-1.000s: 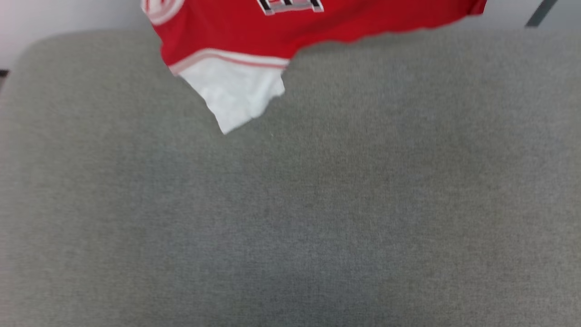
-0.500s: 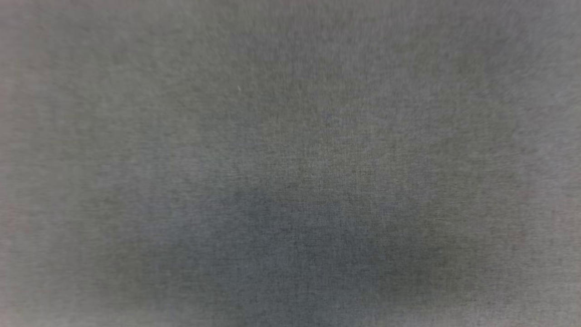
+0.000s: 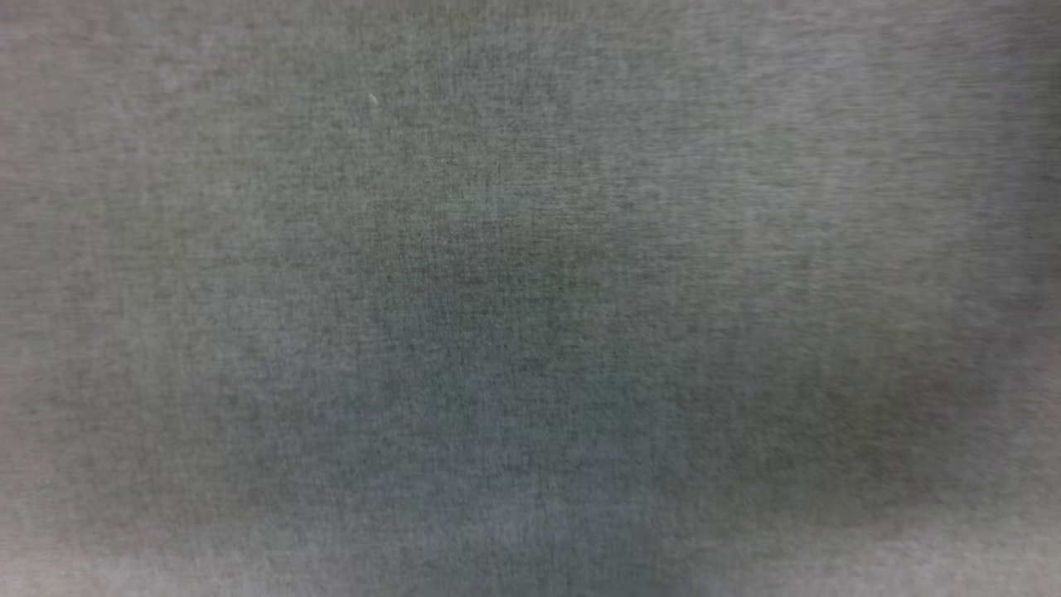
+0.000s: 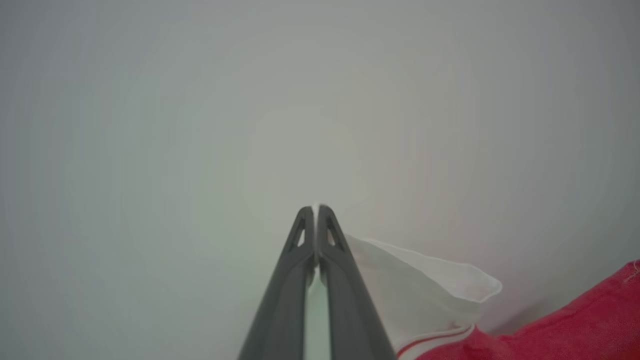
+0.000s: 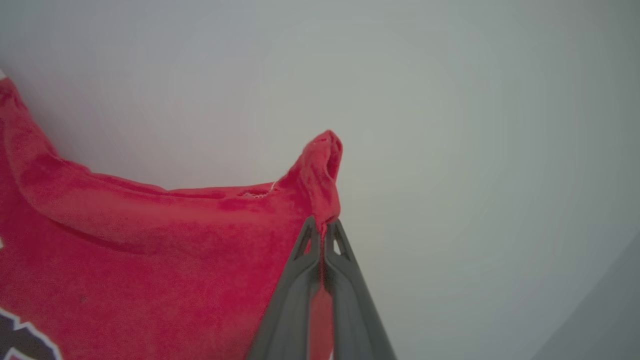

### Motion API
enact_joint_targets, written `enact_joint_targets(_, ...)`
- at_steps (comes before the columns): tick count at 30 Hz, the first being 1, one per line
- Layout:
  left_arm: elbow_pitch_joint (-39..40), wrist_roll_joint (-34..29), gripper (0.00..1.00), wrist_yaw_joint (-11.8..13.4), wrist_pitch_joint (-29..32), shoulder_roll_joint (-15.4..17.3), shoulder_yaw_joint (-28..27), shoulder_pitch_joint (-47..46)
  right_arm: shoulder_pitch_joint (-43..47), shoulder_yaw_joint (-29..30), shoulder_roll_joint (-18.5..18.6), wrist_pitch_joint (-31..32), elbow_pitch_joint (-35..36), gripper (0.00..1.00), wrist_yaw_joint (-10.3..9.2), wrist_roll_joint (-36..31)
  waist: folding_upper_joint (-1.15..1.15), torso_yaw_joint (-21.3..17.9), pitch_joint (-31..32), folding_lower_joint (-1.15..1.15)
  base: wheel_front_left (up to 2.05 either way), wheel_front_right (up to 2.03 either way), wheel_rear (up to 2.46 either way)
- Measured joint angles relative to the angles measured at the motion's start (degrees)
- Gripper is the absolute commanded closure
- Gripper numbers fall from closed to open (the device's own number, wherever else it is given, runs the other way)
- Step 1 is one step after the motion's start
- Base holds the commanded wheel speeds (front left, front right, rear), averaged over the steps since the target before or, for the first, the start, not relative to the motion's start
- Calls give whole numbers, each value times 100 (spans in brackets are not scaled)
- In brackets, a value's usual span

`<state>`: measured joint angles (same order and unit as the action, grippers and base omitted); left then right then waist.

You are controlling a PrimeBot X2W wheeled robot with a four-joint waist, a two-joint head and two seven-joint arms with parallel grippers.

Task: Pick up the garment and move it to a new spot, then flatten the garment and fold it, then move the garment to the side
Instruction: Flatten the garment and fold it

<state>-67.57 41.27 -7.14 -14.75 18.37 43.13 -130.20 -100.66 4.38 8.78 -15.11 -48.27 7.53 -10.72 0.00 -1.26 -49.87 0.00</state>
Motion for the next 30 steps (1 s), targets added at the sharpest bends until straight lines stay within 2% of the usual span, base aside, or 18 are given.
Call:
enact_joint_targets(7, 24, 66, 100, -20, -16, 20, -76, 614, 154, 26, -79, 0, -151, 100, -1, -259, 0, 210, -335, 0, 0, 0, 0)
enact_joint_targets(14, 229, 326, 100, -26, 170, -5, 254, 1478, 369, -449, 158, 0, -491, 100, 0, -82, 0, 440, -64, 0, 0, 0, 0)
enact_joint_targets(22, 1115, 1003, 100, -31, 530, 372, 798, 2875, 1283, -1219, 555, 2, -834, 100, 0, 915, 0, 641, 727, 0, 0, 0, 0)
enact_joint_targets(30, 1958, 1518, 100, -41, 702, 916, 1289, 4473, 2659, -2408, 1092, 369, -765, 100, 0, 2248, 0, 804, 1744, 0, 0, 0, 0)
